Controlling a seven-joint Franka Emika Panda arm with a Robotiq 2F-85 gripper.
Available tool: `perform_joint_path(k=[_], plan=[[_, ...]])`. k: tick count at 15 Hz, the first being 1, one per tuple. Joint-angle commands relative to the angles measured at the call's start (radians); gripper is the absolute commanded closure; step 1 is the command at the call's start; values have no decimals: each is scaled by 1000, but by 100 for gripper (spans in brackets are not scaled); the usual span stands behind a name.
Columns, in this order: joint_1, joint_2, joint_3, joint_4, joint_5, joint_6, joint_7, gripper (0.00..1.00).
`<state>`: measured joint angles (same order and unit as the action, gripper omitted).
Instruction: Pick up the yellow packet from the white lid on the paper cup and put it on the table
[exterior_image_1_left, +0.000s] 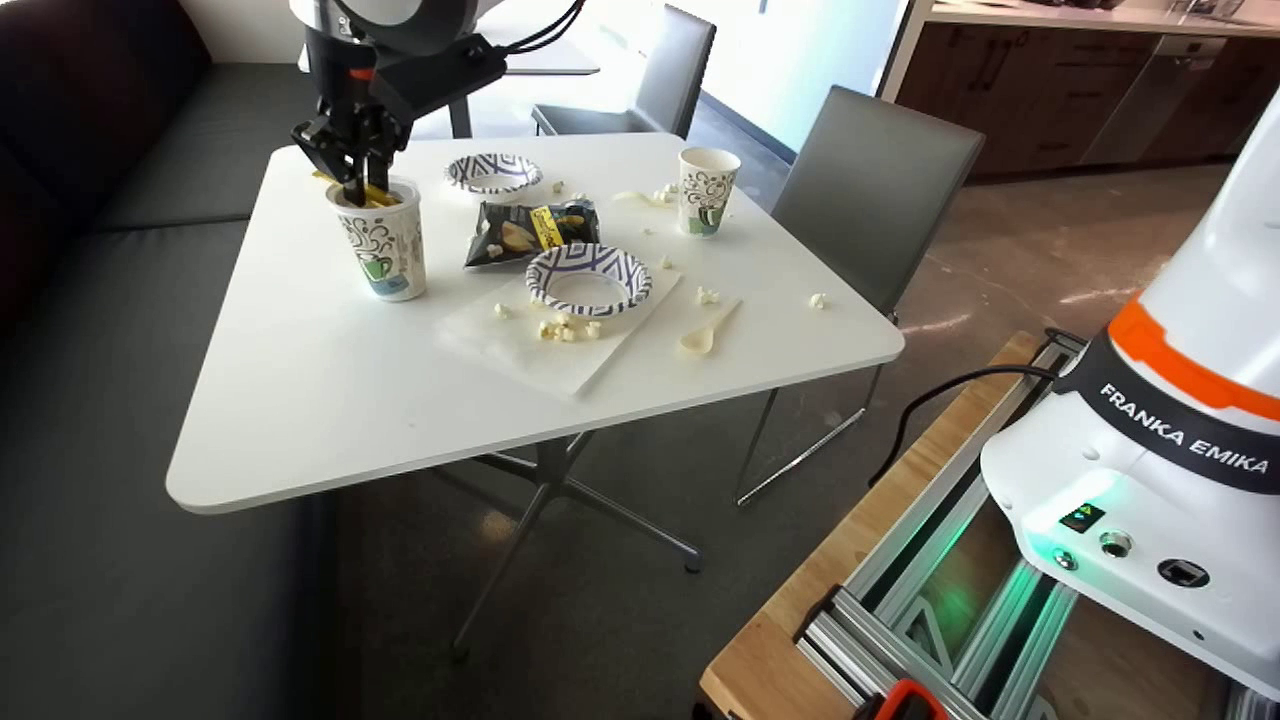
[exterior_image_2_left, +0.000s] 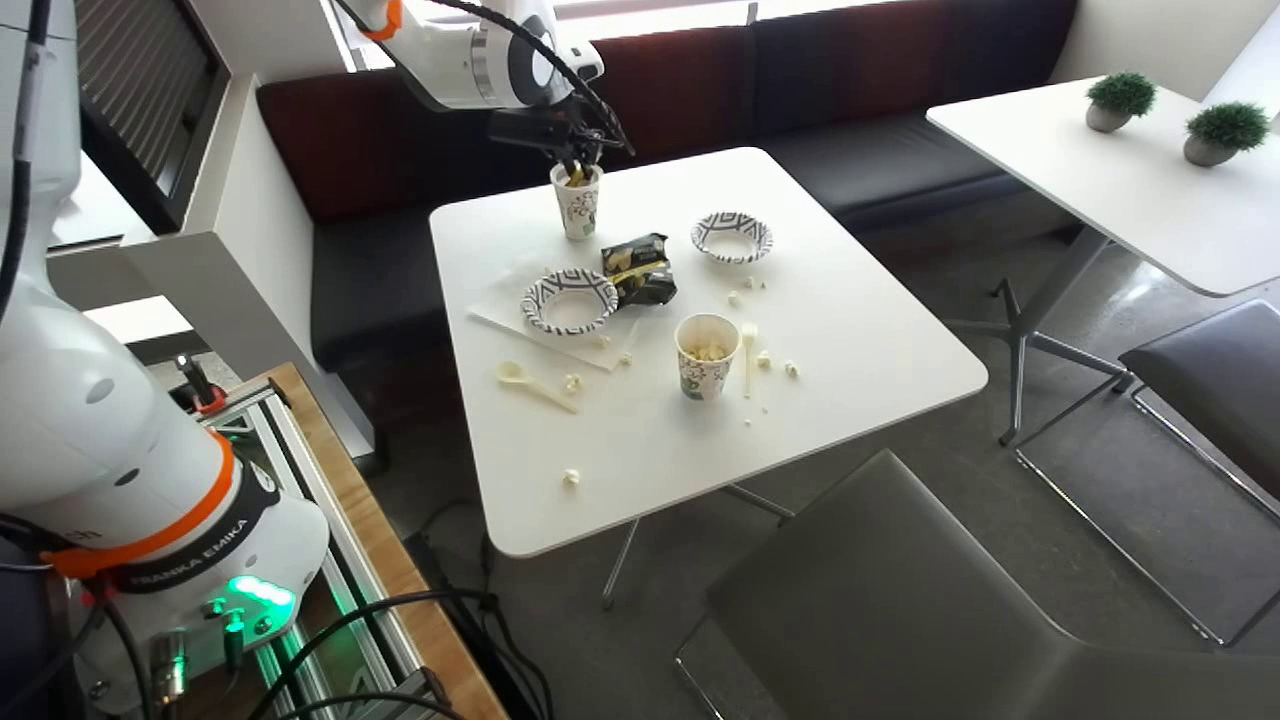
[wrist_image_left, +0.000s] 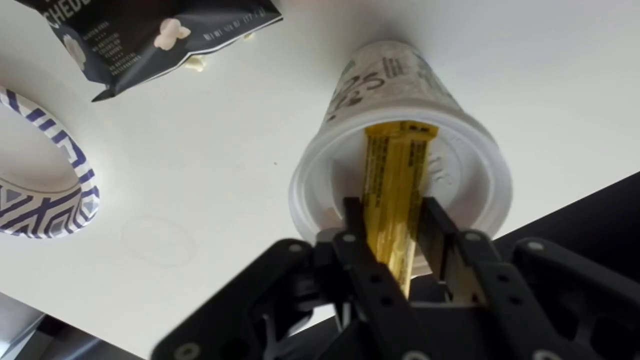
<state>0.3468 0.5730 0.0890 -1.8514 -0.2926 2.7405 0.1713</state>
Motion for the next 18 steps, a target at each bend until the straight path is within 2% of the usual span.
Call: perform_joint_path(k=[1,2,6,9,12,15,18], plan=[[16,22,-14,28,23,-13,-4,77],[15,21,-14,29,25,-13,-4,88],[19,13,-20,28,20,-9,1,100],[20,2,-19,26,20,-7,2,96],[25,-19,-19,21,20,-14,8,100],[30,-57,-23,14,22,-15,28,100],[84,-89,-117,41,-37,-29,157,100]])
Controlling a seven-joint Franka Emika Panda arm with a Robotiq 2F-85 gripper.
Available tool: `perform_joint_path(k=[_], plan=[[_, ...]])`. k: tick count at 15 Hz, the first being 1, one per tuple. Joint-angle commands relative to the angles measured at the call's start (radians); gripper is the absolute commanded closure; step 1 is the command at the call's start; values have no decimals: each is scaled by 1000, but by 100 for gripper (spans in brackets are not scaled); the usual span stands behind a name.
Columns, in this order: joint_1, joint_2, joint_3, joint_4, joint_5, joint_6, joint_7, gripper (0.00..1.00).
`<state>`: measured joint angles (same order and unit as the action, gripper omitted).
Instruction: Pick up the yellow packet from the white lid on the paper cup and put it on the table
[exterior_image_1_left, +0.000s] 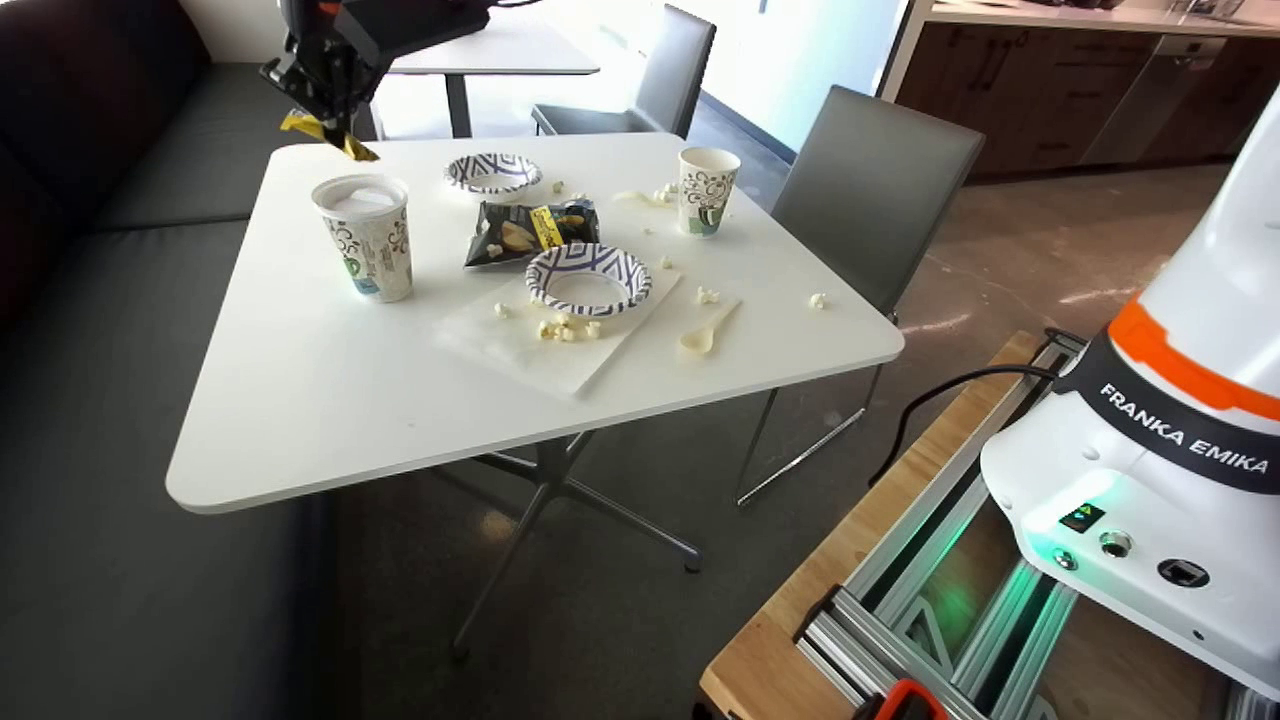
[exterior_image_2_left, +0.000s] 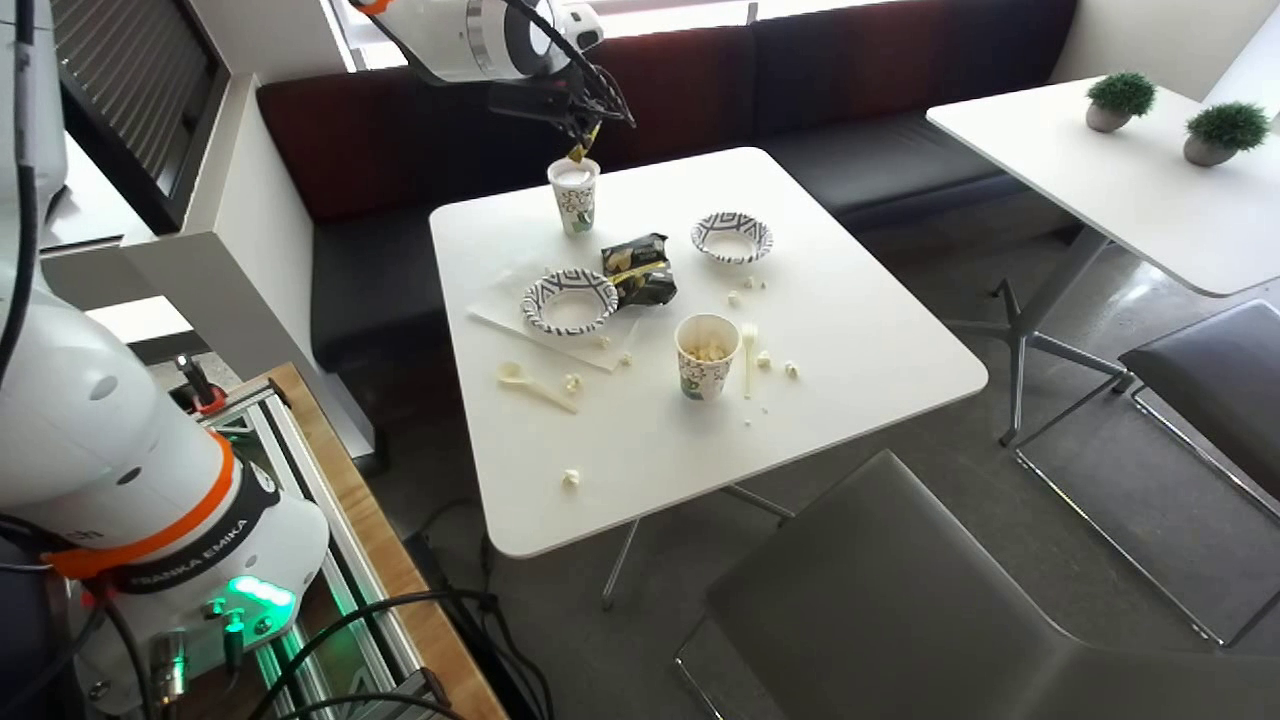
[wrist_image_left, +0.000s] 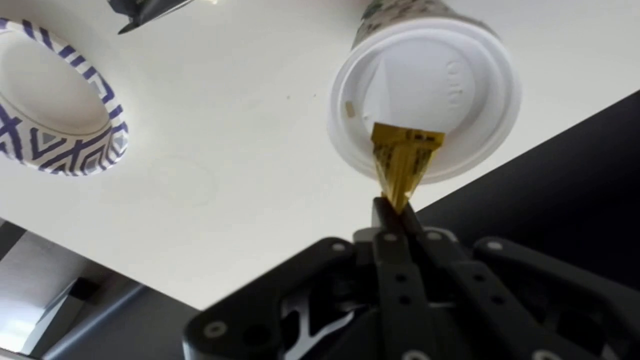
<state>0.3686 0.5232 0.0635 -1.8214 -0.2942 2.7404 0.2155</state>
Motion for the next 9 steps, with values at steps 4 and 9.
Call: perform_joint_path(k=[4,9], plan=[[50,-25,-138,117,-6,-216,243,100],[25,12,-165,231,15,-428,403,100]])
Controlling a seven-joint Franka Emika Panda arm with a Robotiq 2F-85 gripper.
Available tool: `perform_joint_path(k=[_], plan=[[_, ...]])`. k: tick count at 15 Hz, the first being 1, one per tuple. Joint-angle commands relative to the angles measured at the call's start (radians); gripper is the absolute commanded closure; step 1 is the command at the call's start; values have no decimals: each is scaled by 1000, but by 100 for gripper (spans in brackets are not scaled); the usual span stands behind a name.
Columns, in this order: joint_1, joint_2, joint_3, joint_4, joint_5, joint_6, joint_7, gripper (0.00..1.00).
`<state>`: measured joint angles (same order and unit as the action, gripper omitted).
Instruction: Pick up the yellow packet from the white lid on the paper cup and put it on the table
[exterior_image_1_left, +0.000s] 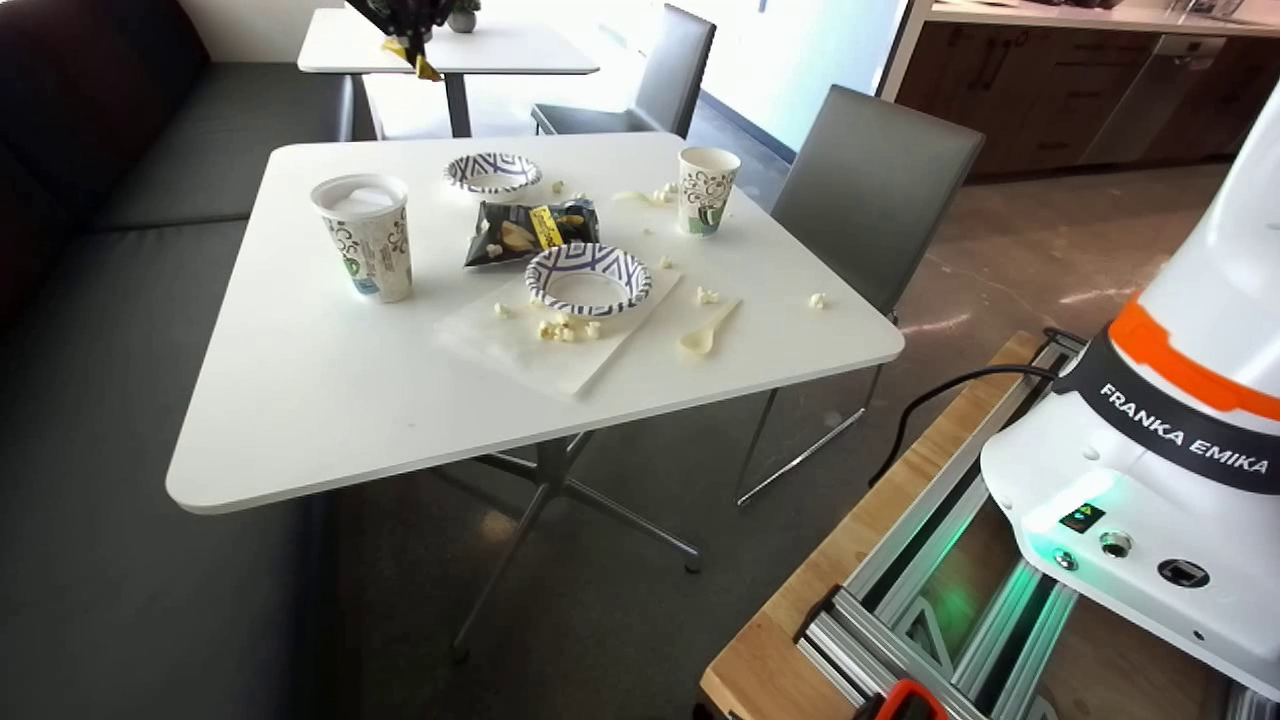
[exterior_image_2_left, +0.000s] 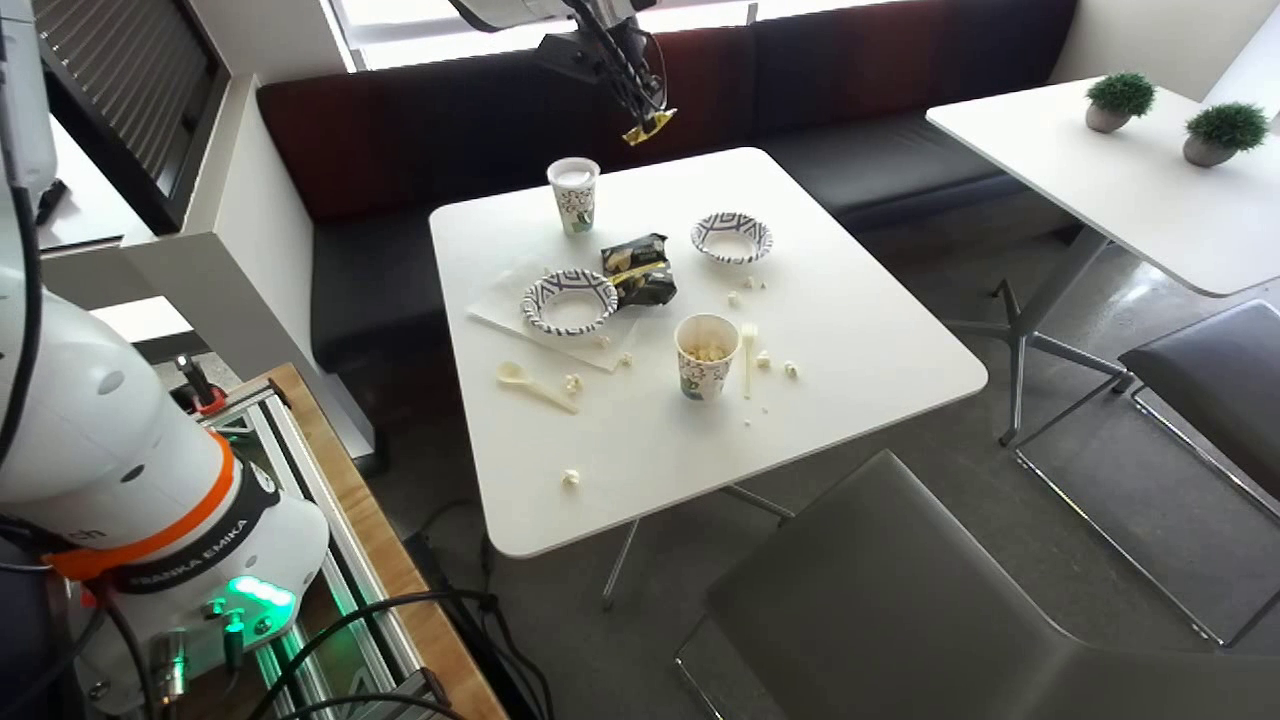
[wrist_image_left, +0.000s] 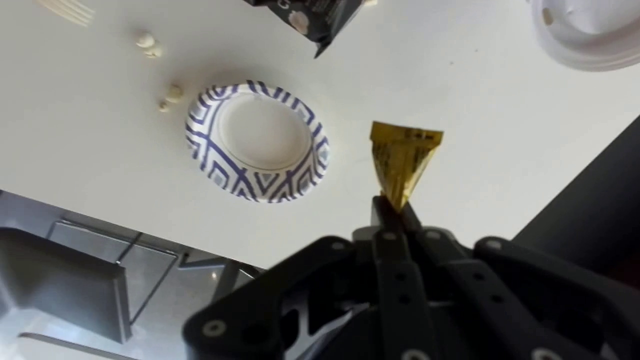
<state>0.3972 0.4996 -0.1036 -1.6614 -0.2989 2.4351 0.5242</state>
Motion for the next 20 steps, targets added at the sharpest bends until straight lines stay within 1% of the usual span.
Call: perform_joint_path(k=[1,3,7,8,9,10,11,14,16,19,20], plan=[[-23,5,18,21,-9,-49,36,98],[-26,14,20,44,-8,-93,71,98],[-24,21,22,50,-8,-94,89,98],[-24,21,22,50,-8,-94,89,100],[-13,58,-9,87,-34,-119,145,100],[-13,77,-29,99,-50,-147,182,100],[-19,86,-42,96,-56,-175,210,100],[-54,97,-85,42,-79,-206,291,100],[-82,109,-105,19,-71,-239,337,100],[-124,138,-110,8,-44,-325,383,100],[-133,142,-98,3,-35,-322,372,100]])
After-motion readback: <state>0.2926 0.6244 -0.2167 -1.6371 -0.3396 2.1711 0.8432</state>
